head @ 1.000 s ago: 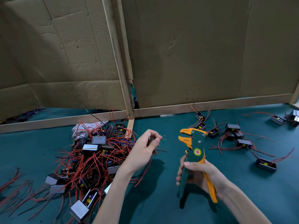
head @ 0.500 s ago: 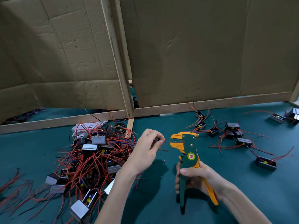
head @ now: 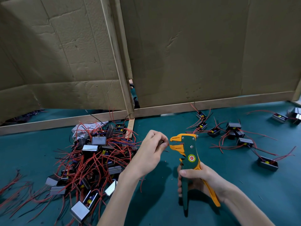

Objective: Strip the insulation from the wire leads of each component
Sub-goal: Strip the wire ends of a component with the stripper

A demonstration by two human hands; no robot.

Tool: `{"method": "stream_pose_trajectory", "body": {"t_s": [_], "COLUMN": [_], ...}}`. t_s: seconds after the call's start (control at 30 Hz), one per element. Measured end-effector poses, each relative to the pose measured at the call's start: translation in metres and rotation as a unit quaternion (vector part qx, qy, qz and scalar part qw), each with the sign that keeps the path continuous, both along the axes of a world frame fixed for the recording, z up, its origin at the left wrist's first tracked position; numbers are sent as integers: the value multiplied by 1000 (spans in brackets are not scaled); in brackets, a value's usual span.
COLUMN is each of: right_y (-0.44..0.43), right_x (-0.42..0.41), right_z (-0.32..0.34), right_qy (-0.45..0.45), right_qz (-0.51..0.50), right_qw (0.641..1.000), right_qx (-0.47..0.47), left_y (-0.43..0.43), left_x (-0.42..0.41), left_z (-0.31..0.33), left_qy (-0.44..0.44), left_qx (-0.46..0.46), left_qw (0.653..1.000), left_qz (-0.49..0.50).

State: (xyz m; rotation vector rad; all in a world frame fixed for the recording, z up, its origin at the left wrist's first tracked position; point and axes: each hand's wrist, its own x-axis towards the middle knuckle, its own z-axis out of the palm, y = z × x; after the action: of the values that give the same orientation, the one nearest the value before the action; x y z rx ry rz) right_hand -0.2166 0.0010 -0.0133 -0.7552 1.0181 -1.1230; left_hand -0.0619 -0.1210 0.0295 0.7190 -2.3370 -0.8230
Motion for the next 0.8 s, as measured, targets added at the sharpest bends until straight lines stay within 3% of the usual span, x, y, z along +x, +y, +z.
{"method": "stream_pose_trajectory", "body": {"t_s": [0.3,0.47,0.63,0.8], "right_y": [1,-4,-7,-17], "right_x": [10,30,19,-4], "right_z": [1,-5,-1,-7], "right_qy": [47,78,-131,-212], "right_qz": [-54,-143,-135,-214], "right_qw": [997,984,982,953], "right_qx": [32,66,-8,12], "left_y": [-2,-5,-8,-8], "left_x": [1,0,-2,-1], "left_z": [1,-4,-11,-9], "left_qy": [-9,-23,-21,4], "left_qx": [-1,19,35,84], "left_qw": [1000,999,998,994], "left_qz": [7,20,44,64]}}
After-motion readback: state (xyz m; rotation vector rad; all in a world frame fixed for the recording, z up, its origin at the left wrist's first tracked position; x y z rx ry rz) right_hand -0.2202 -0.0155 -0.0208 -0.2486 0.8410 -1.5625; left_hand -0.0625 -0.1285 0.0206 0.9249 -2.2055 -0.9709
